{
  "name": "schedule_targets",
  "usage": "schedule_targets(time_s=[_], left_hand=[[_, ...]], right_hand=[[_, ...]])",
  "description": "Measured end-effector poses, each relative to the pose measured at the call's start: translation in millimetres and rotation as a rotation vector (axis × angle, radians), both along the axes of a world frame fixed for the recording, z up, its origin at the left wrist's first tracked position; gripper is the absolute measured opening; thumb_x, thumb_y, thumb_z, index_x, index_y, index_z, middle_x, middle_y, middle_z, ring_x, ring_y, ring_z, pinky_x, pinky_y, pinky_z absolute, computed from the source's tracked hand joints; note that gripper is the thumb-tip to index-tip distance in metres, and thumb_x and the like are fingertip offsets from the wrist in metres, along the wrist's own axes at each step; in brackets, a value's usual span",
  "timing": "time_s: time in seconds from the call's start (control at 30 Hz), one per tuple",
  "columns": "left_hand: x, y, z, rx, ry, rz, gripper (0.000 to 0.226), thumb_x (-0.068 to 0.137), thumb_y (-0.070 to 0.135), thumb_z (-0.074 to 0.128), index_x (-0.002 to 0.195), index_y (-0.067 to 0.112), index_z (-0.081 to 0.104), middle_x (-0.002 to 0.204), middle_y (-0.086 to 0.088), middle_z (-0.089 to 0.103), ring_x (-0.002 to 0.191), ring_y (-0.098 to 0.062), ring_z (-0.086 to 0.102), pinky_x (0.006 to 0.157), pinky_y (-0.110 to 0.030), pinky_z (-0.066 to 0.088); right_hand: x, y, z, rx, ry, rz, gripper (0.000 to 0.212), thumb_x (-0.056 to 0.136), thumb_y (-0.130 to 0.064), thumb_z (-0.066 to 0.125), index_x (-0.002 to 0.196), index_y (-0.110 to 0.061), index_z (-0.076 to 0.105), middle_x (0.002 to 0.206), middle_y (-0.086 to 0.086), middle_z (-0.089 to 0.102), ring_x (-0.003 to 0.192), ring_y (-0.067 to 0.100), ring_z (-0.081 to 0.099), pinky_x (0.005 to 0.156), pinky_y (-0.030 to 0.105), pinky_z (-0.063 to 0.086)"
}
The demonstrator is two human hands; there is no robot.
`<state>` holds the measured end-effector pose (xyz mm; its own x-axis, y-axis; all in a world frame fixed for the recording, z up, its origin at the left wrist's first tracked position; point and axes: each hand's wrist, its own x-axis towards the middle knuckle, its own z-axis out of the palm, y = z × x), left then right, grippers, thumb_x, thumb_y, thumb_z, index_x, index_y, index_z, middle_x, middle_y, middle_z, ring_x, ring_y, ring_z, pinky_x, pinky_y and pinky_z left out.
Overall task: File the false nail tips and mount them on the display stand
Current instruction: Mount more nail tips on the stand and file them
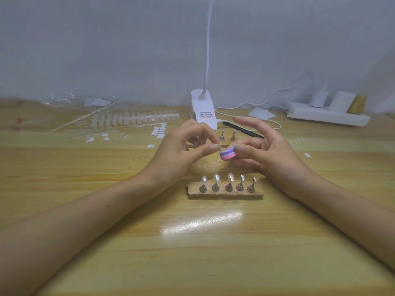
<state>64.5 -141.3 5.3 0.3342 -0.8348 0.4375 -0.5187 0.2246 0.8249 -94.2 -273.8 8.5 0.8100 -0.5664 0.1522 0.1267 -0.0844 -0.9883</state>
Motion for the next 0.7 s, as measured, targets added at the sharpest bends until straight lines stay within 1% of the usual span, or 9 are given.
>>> schedule_targets(time_s=[0.07, 0.17, 0.23, 0.3, 0.37, 0.43, 0.53, 0.6, 0.7], left_hand=[[0.2, 0.4, 0.6, 0.006, 0.025, 0.026, 0.007, 0.088, 0.019, 0.071, 0.082, 0.021, 0.067, 0.092, -0.011, 0.057, 0.077, -0.007, 0.052, 0.072, -0.017, 0.039], [-1.5, 0.3, 1.3, 0.031, -0.085, -0.021, 0.006, 0.087, 0.017, 0.072, 0.083, 0.018, 0.068, 0.091, -0.010, 0.056, 0.076, -0.011, 0.052, 0.070, -0.011, 0.037], [-2.4, -0.4, 1.0, 0.033, -0.132, -0.059, 0.005, 0.087, 0.017, 0.072, 0.084, 0.017, 0.069, 0.090, -0.009, 0.055, 0.077, -0.017, 0.051, 0.069, -0.010, 0.037], [-1.1, -0.9, 0.7, 0.015, -0.114, -0.060, 0.004, 0.086, 0.019, 0.072, 0.084, 0.017, 0.069, 0.090, -0.009, 0.054, 0.077, -0.018, 0.051, 0.069, -0.010, 0.038], [-0.4, -1.1, 0.3, -0.008, -0.097, -0.053, 0.004, 0.086, 0.020, 0.072, 0.085, 0.017, 0.070, 0.090, -0.007, 0.053, 0.076, -0.017, 0.051, 0.070, -0.012, 0.039], [-0.5, -0.9, -0.5, -0.014, -0.102, -0.058, 0.004, 0.086, 0.020, 0.072, 0.084, 0.017, 0.070, 0.089, -0.002, 0.053, 0.075, -0.013, 0.051, 0.070, -0.012, 0.039], [0.4, -0.8, -0.8, -0.035, -0.054, -0.016, 0.005, 0.086, 0.019, 0.073, 0.082, 0.020, 0.069, 0.084, 0.012, 0.051, 0.074, -0.004, 0.050, 0.070, -0.013, 0.040], [0.6, -0.9, -0.5, -0.045, -0.044, 0.015, 0.009, 0.086, 0.019, 0.073, 0.081, 0.023, 0.068, 0.085, 0.012, 0.051, 0.074, -0.002, 0.050, 0.071, -0.014, 0.040], [-1.9, -0.9, 0.5, -0.034, -0.140, -0.046, 0.007, 0.086, 0.014, 0.073, 0.083, 0.017, 0.068, 0.086, 0.007, 0.053, 0.072, -0.004, 0.050, 0.068, -0.009, 0.038]], right_hand=[[0.2, 3.0, -0.3, -0.030, 0.012, 0.014, 0.072, 0.070, -0.017, 0.078, 0.137, -0.024, 0.051, 0.094, 0.016, 0.074, 0.088, 0.030, 0.074, 0.075, 0.033, 0.061], [0.9, 6.6, -0.6, -0.065, 0.026, 0.042, 0.074, 0.071, -0.017, 0.079, 0.138, -0.028, 0.050, 0.092, 0.013, 0.074, 0.083, 0.029, 0.075, 0.072, 0.033, 0.061], [0.8, 4.6, -1.1, -0.043, 0.001, 0.000, 0.073, 0.070, -0.018, 0.078, 0.138, -0.027, 0.050, 0.093, 0.015, 0.074, 0.084, 0.029, 0.075, 0.074, 0.036, 0.061], [0.3, 1.3, -1.2, 0.017, -0.034, -0.064, 0.074, 0.069, -0.020, 0.077, 0.137, -0.023, 0.050, 0.093, 0.017, 0.074, 0.087, 0.029, 0.074, 0.078, 0.038, 0.061], [0.5, 1.0, -0.3, 0.022, -0.024, -0.049, 0.072, 0.069, -0.023, 0.077, 0.136, -0.022, 0.052, 0.095, 0.019, 0.074, 0.088, 0.029, 0.073, 0.079, 0.038, 0.061], [0.6, 1.4, 0.3, 0.014, -0.008, -0.007, 0.068, 0.070, -0.024, 0.077, 0.134, -0.024, 0.053, 0.097, 0.020, 0.073, 0.089, 0.029, 0.073, 0.078, 0.037, 0.061], [0.2, -0.4, 0.5, 0.020, -0.001, 0.012, 0.070, 0.070, -0.020, 0.077, 0.135, -0.026, 0.052, 0.095, 0.018, 0.074, 0.087, 0.029, 0.074, 0.075, 0.034, 0.061], [0.6, 1.6, -0.5, -0.007, 0.023, 0.043, 0.074, 0.071, -0.017, 0.078, 0.139, -0.026, 0.049, 0.095, 0.017, 0.073, 0.086, 0.030, 0.074, 0.075, 0.035, 0.061], [0.7, 4.0, -0.3, -0.026, 0.016, 0.048, 0.074, 0.072, -0.017, 0.078, 0.140, -0.029, 0.049, 0.095, 0.013, 0.074, 0.084, 0.027, 0.075, 0.073, 0.033, 0.061]])
